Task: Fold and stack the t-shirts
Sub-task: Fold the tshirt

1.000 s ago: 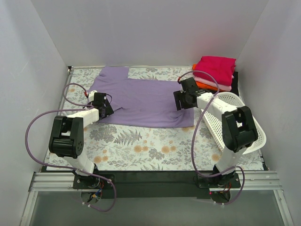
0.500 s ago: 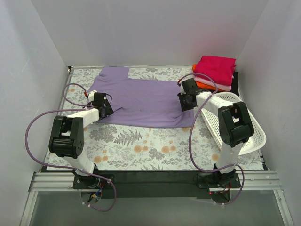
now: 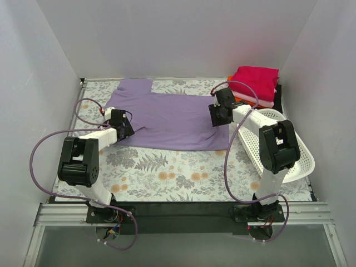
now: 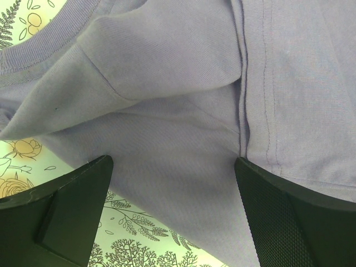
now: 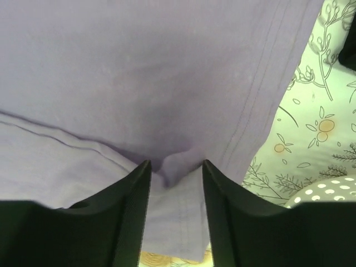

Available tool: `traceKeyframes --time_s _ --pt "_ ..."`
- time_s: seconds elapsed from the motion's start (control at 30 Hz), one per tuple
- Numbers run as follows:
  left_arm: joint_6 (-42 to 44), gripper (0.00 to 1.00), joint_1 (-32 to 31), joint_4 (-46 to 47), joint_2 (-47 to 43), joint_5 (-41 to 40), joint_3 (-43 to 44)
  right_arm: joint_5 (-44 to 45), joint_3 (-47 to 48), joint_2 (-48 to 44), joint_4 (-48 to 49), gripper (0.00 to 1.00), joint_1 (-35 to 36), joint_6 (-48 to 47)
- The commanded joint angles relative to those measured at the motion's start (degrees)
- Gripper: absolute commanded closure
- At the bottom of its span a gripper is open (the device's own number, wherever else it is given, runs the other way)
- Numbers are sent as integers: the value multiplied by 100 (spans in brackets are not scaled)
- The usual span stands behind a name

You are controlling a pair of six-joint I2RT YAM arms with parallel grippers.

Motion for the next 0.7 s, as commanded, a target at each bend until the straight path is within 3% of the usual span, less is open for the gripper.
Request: traceKeyframes --time_s 0.0,0.13,0.23,0.47,0.67 --pt "39 16 39 -72 -127 -5 -61 -163 385 -121 59 57 -18 -31" --pt "39 16 39 -64 -118 -5 -61 30 237 -357 94 48 -18 -136" --pt "48 16 39 -64 -100 22 -44 162 17 -603 121 46 -27 -207" --pt "39 16 22 -55 -83 101 -35 -74 -958 -1237 217 52 -290 -303" --pt "48 16 13 -64 -126 66 -78 -523 -1047 -1097 366 58 -317 -470"
